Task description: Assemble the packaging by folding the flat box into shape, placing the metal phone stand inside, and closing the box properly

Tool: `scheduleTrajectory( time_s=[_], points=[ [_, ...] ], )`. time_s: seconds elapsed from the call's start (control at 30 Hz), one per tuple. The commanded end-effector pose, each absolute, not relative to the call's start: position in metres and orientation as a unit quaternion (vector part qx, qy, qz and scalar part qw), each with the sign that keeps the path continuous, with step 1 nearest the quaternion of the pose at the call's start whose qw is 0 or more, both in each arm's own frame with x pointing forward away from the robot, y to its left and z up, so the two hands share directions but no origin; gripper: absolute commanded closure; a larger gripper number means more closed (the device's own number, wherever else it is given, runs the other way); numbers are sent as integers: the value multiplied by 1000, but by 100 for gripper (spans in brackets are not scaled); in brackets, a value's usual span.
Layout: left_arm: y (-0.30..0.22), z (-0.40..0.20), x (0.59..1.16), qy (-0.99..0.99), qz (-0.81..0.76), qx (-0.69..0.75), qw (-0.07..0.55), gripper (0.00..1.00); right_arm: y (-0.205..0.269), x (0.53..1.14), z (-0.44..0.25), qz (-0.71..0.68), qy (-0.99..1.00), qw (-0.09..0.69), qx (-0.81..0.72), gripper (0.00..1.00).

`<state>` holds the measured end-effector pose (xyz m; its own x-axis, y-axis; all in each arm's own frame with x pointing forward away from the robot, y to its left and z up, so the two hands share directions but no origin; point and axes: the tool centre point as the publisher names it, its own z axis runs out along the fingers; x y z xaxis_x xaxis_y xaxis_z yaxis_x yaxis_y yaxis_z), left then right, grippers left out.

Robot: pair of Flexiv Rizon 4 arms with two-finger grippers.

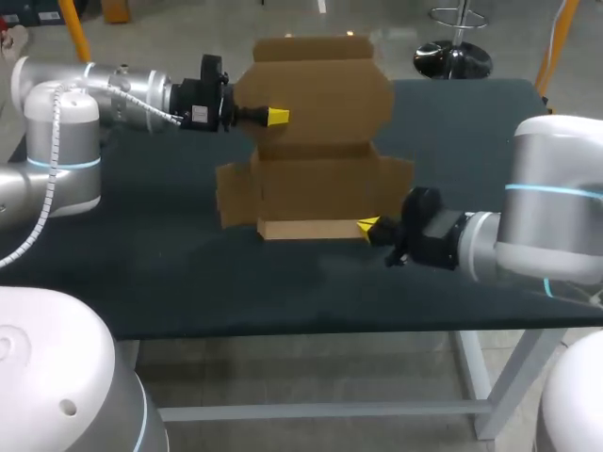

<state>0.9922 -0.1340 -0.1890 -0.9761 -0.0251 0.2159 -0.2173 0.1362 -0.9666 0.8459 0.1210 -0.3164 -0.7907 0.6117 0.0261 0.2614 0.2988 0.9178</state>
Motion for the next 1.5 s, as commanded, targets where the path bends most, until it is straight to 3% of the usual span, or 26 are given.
scheduleTrajectory(
  time_s=[0.03,0.67,1.5],
  points=[
    [-133,-190,992,-750,652,80,74,100,129,847,-322,534,782,170,274,100],
    [-133,-190,992,-750,652,80,74,100,181,878,-370,541,756,198,311,100],
    [-133,-190,992,-750,652,80,74,100,198,904,-408,518,746,198,369,100]
  ],
)
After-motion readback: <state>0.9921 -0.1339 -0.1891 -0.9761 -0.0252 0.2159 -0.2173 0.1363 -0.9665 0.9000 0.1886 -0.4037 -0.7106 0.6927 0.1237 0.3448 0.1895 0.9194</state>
